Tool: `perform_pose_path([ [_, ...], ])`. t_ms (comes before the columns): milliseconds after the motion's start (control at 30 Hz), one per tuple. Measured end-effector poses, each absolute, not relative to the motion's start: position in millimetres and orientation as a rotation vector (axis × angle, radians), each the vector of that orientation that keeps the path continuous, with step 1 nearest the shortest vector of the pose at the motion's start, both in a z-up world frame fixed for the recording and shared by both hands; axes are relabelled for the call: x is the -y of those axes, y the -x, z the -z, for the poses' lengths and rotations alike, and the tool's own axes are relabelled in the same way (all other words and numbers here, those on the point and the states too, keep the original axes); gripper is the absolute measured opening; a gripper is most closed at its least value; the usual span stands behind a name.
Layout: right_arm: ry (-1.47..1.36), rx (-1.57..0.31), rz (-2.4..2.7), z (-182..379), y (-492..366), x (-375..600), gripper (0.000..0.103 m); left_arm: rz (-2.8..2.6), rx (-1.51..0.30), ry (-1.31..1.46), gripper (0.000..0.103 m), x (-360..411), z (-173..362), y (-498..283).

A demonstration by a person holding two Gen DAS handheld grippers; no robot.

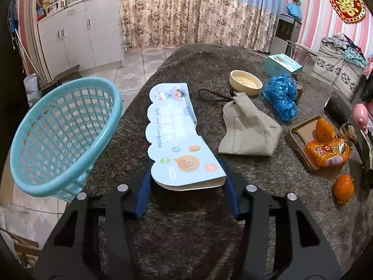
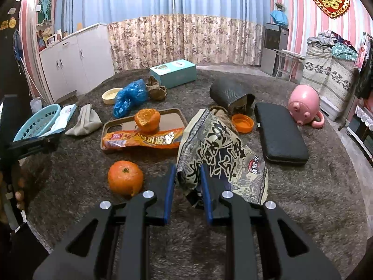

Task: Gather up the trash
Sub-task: 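Carry the card to the blue basket and open the left tool while the right tool carries the bag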

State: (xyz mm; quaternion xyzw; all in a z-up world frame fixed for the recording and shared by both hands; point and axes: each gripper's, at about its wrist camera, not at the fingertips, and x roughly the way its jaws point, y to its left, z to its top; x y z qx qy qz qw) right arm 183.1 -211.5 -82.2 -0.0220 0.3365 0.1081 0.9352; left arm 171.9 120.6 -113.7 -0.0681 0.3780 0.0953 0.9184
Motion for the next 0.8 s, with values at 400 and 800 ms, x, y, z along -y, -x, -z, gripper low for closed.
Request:
perform_pose_path([
  [400, 0.090, -0.650, -0.225, 70.2, -178.8, 201.4, 0.022, -0.207, -0.704, 0.101, 0.051, -123.2, 79.9, -144.8],
  [800, 0.206, -0.528, -0.327, 22.4, -190.3, 140.3, 0.022, -0.279, -0.613, 0.122, 0.051, -165.9, 38.0, -105.7],
])
